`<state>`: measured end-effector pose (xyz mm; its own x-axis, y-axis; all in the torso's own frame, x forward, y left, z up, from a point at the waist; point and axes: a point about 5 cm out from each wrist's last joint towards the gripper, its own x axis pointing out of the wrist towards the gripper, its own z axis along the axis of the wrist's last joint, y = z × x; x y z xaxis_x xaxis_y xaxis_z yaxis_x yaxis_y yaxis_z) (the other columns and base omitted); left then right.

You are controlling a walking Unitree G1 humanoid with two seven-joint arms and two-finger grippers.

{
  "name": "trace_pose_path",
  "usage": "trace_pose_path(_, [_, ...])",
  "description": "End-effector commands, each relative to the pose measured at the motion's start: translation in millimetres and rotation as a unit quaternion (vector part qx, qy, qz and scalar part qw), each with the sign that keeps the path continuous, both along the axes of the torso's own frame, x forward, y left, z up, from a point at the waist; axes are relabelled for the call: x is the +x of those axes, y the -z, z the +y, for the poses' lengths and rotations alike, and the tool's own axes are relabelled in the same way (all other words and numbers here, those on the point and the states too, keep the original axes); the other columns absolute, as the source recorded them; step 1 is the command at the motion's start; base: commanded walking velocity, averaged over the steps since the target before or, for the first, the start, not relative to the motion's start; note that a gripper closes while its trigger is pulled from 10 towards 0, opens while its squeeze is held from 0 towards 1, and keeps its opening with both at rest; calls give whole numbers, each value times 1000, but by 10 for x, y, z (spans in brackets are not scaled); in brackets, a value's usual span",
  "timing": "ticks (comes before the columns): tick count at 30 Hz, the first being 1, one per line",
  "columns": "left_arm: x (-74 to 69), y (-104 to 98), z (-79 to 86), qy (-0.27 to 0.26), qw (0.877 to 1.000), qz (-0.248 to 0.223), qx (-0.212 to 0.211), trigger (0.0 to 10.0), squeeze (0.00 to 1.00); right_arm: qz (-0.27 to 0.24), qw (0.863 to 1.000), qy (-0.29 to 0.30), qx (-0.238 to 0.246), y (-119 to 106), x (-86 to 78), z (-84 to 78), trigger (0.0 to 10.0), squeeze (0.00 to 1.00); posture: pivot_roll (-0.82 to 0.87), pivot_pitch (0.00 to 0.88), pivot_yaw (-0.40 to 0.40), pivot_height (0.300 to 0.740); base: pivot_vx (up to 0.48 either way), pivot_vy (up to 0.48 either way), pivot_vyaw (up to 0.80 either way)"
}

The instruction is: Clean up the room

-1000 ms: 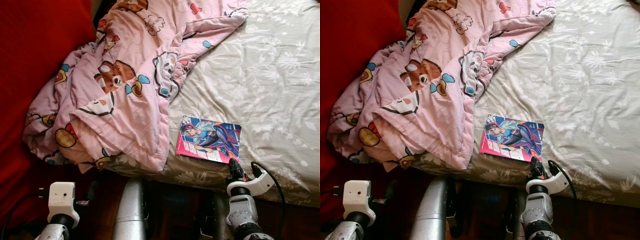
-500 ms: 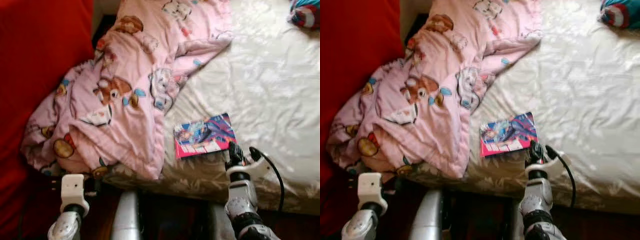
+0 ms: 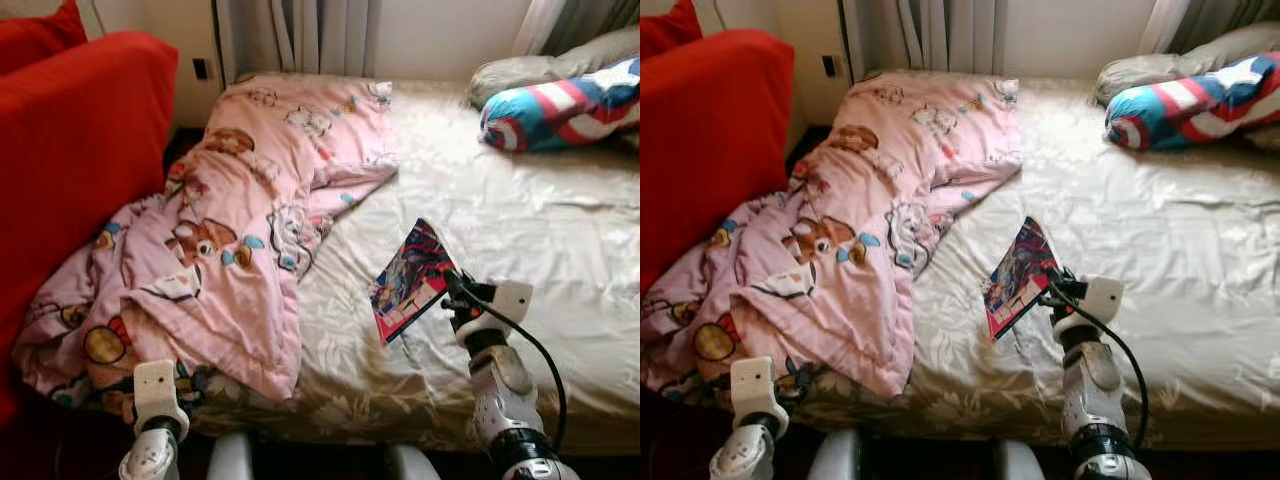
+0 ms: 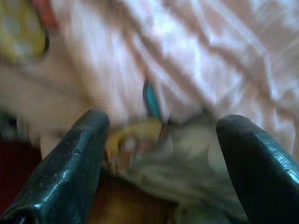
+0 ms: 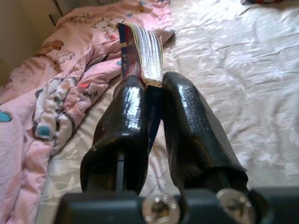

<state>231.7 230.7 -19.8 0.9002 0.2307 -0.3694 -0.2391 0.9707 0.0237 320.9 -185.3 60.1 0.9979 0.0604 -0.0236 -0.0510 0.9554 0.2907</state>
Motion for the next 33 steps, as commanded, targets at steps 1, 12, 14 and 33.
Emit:
trace_pose_path(1, [-45,75,-12,-9,1000,18,-11,10000,0,5,1000,-3,-15,-9,25,18,10000,0,-6,0,-62,667,0,0,0])
trace_pose_path(12, [-286,299,76,-40,995,83,-34,10000,0,71,996,32,-38,295,-200,-111,10000,0,-34,0,-42,737,0,0,0])
trace_pose_path(14, [-308,327,49,-34,995,92,-35,10000,0,74,996,37,-38,311,-216,-131,10000,0,-36,0,-41,740,0,0,0])
trace_pose_path(33, [-306,365,7,-21,993,117,-17,10000,0,93,992,86,16,395,-268,-182,10000,0,-35,0,-50,740,0,-216,-64])
